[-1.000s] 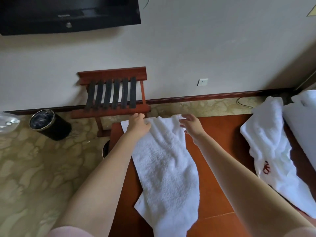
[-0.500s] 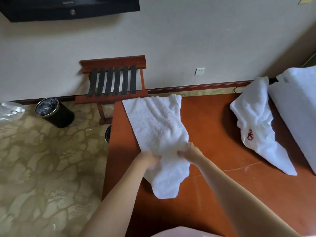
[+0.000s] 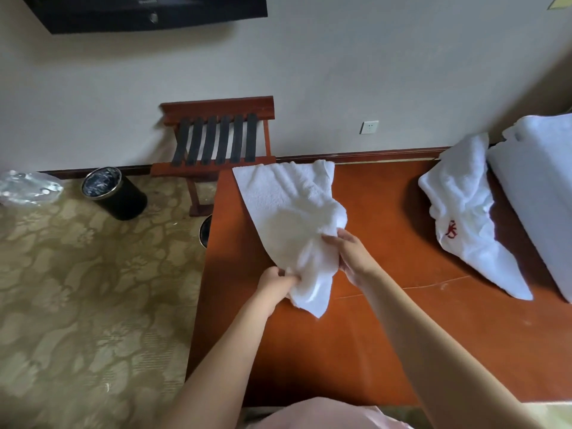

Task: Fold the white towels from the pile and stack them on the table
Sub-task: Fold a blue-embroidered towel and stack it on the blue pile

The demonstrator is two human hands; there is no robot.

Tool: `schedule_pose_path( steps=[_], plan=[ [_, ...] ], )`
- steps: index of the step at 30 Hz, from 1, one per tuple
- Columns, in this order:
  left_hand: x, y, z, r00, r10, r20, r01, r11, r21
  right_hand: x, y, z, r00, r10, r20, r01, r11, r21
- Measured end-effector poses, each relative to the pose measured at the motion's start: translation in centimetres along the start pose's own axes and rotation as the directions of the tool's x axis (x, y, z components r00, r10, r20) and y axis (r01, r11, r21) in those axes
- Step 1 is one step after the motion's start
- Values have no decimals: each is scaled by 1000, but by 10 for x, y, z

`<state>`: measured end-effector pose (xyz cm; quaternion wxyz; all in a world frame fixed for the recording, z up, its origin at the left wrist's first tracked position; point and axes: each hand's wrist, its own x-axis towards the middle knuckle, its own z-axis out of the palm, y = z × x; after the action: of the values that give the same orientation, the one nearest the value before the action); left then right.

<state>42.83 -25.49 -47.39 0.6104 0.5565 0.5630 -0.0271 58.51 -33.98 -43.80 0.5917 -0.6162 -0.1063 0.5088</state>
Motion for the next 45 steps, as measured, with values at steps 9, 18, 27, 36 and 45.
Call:
schedule_pose_path(
  steps=[9, 18, 27, 36, 45],
  plan=[
    [-27, 5, -29, 975, 98, -201, -165, 922, -349, -6, 42, 15, 975, -70, -212, 21, 974, -225],
    [-42, 15, -61, 966, 150, -209, -220, 903, -368, -25, 62, 46, 927, 195, 320, -244, 963, 118],
    [-2, -14, -68, 796, 402, -452, -201, 881, 429, -51, 55, 26, 903, -339, -263, -3, 607, -795],
    [15, -54, -16, 796, 566, 214, -499, 413, 762, -79, 87, 14, 958, 284, 38, -124, 530, -839],
    [17, -81, -47, 855, 448, 261, -508, 626, 592, -34, 108, 31, 956, 220, -194, -242, 965, -99]
  ],
)
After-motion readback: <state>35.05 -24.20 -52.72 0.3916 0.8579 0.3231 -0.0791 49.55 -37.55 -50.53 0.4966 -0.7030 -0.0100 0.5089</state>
